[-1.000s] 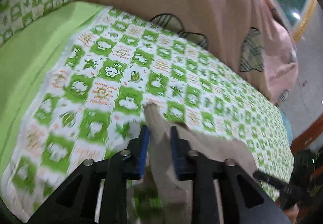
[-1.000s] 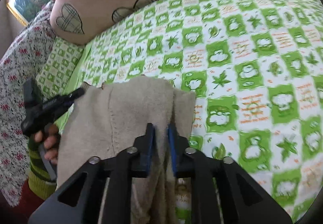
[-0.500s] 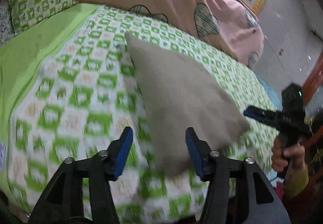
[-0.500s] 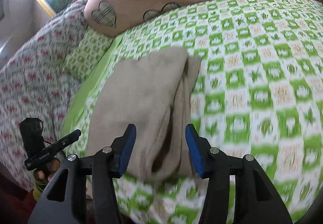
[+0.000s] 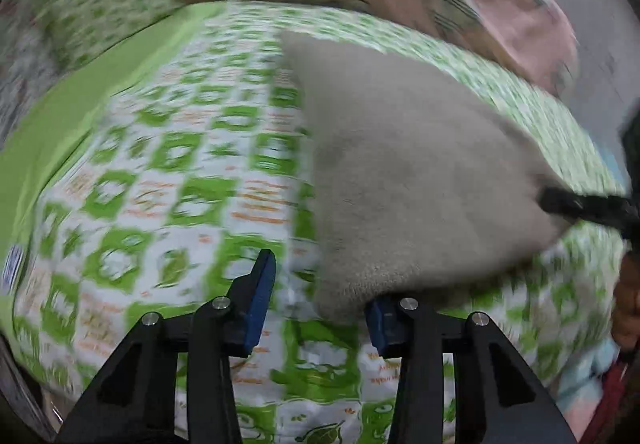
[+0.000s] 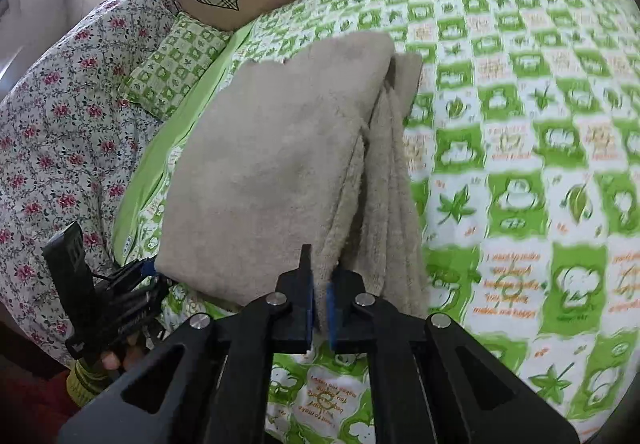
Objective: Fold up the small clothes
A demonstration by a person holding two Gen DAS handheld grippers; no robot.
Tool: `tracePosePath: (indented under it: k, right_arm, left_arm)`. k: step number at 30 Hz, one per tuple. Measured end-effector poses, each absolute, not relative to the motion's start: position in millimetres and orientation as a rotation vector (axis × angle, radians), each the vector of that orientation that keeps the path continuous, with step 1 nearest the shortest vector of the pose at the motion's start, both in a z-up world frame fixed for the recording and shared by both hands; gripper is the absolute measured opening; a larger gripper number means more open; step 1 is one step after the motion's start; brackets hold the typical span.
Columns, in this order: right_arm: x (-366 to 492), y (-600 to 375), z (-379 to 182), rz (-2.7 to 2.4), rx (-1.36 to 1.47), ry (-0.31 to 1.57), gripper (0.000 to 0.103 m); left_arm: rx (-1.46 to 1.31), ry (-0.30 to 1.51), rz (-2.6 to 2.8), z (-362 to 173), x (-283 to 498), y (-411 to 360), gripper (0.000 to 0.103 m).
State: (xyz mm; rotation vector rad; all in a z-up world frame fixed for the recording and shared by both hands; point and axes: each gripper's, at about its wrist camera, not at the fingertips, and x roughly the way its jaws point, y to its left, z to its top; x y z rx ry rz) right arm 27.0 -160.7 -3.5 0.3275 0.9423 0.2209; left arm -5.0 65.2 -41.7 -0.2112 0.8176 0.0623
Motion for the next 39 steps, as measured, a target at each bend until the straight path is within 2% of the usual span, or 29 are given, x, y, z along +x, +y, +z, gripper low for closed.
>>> tracePosePath:
  k: [3,5,9,12,18,22,24,28,32,39]
  right_arm:
    - [17.5,-162.6,34.2,0.234,0.305,0.818,0.006]
    - [17.2,-158.3,42.7,0.202,0.204,0.818,0.005]
    - [27.3,-158.3,-3.7,0.108,0.071,0.954,0.005]
    - [26.2,-167.1,-32.4,0.090,0.093,0.987,0.005]
    - [24.4,-170.8,-32.9,0.070,0.117,0.983,0.006]
    - [23.7,-183.5,-36.2,0.063,0.179,0.995,0.015]
    - [24.2,-180.0,-37.2,0.060,0.185,0.997,0.015]
    - [23.7,-171.6,-34.7,0.037,0.137,1.000,0.015]
    - [21.5,-181.4,-26.3,0.055,0.227,1.005,0.016]
    - [18.6,-197.7,9.8,0.086,0.345,0.901,0.023]
  left_arm:
    - [-0.238,0.791,0.101,-33.8,-14.3,64.6,0.035]
    - [-0.215,0.822,0.103,-37.7,-13.5,57.4,0.030]
    - [-0.257,0.882,0.081,-49.9,-8.6,60.5,0.030]
    - [-0.275,0.893,0.065,-52.3,-7.4,64.5,0.032]
    - [-0.282,0.903,0.023,-53.5,-5.6,69.8,0.034]
    - [-0.362,0.900,-0.002,-58.5,-3.0,81.0,0.035]
    - [-0.373,0.904,-0.003,-58.3,-2.0,82.2,0.035]
    - [-0.340,0.918,-0.010,-54.9,-1.4,78.2,0.035]
    - [-0.327,0.931,-0.061,-49.8,-10.6,80.1,0.035]
    - [-0.365,0.889,-0.121,-27.5,-20.6,93.5,0.035]
